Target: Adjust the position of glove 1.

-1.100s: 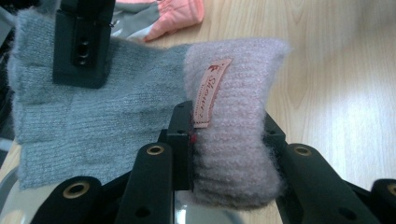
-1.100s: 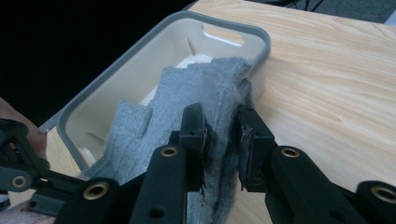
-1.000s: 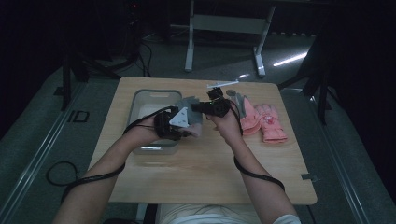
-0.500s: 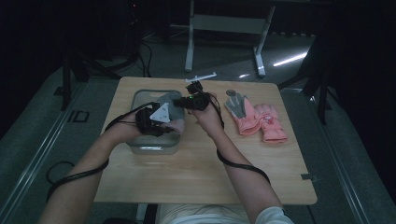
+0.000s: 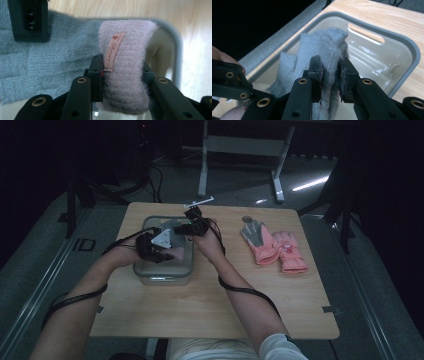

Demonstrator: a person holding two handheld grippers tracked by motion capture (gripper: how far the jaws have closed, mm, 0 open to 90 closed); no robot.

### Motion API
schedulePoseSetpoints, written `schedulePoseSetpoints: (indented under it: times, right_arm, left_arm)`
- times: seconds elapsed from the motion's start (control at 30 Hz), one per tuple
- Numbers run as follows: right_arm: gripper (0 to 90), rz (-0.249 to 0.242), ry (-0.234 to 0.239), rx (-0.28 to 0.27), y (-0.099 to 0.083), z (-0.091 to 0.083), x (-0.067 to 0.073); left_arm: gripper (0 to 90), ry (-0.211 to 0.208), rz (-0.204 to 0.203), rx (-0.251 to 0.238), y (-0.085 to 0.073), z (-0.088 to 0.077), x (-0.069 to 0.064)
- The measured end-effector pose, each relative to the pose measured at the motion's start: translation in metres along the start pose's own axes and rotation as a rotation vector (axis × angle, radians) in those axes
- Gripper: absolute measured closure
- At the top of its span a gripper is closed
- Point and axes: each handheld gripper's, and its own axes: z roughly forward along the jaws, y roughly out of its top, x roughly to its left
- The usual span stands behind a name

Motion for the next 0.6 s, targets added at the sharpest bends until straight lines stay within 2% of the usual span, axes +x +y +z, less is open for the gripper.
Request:
schedulePoseSetpoints:
  times: [0.07,0.2,0.37,0.6]
  right_arm:
    - [74.8,0.001,-0.009,0.018,-0.003,0.008,-0.002]
    - [74.7,0.013,-0.022,0.055,-0.008,0.022,-0.008]
    - [74.5,0.023,-0.035,0.104,-0.015,0.04,-0.014]
    - [73.7,0.032,-0.061,0.125,-0.016,0.049,-0.014]
  left_arm:
    - [65.3,-0.004,0.006,0.016,-0.004,0.007,0.001]
    - [65.3,-0.032,-0.008,0.033,-0.009,0.021,0.001]
    - [65.3,-0.042,-0.006,0.065,-0.015,0.032,0.001]
    - [65.3,-0.045,-0.011,0.098,-0.019,0.048,0.003]
